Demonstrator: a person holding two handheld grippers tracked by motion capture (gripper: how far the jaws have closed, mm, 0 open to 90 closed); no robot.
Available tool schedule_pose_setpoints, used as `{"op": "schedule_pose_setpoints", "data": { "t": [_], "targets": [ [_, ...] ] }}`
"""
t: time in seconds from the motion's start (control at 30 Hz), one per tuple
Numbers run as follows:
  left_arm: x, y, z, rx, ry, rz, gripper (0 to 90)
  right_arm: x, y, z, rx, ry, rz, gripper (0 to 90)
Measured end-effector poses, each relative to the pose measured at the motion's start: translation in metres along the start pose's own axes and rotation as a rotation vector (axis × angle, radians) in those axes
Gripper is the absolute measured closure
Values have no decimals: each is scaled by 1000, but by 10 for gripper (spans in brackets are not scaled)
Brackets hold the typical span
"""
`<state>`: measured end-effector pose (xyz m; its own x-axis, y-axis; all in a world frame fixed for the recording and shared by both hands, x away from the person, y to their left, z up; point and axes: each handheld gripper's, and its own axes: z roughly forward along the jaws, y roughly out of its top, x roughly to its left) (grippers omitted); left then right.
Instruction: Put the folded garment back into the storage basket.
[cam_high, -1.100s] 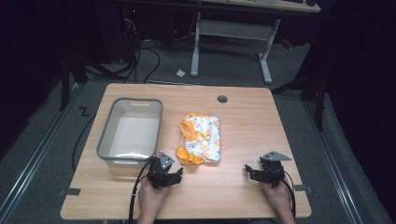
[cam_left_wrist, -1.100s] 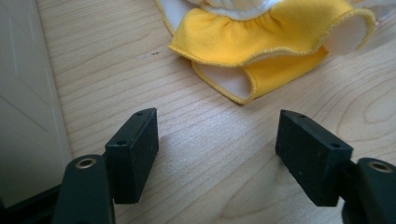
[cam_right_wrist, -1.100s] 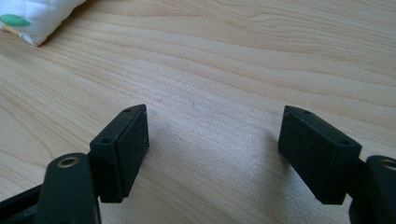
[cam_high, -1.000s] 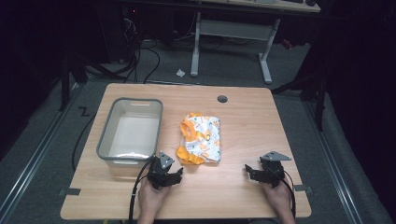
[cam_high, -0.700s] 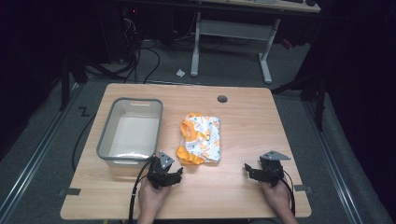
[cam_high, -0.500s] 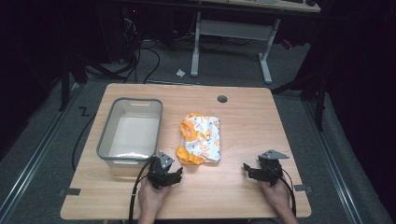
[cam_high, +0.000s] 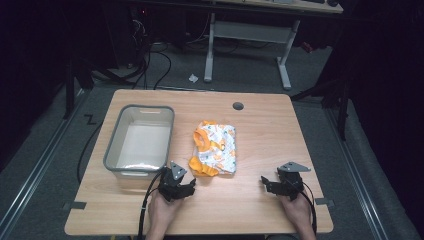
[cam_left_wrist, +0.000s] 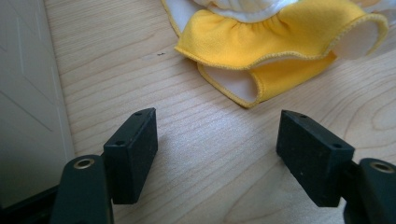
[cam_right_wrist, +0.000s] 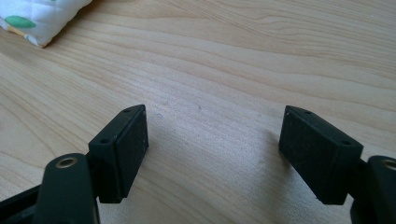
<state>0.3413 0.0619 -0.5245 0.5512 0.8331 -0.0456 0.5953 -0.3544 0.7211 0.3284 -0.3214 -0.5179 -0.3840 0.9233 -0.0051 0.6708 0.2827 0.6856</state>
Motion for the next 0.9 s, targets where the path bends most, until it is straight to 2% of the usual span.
{"op": "schedule_pose_setpoints", "data": {
  "t": [0.27,0.7,0.9],
  "targets": [
    [-3,2,2,2,12,-11,275,-1,-1,-1,0,-3,4,244],
    [-3,4,-3,-23,-39,-37,273,-1,-1,-1,2,-5,7,243],
    [-5,7,-6,-20,-58,-28,259,-1,-1,-1,2,-5,6,243]
  ]
}}
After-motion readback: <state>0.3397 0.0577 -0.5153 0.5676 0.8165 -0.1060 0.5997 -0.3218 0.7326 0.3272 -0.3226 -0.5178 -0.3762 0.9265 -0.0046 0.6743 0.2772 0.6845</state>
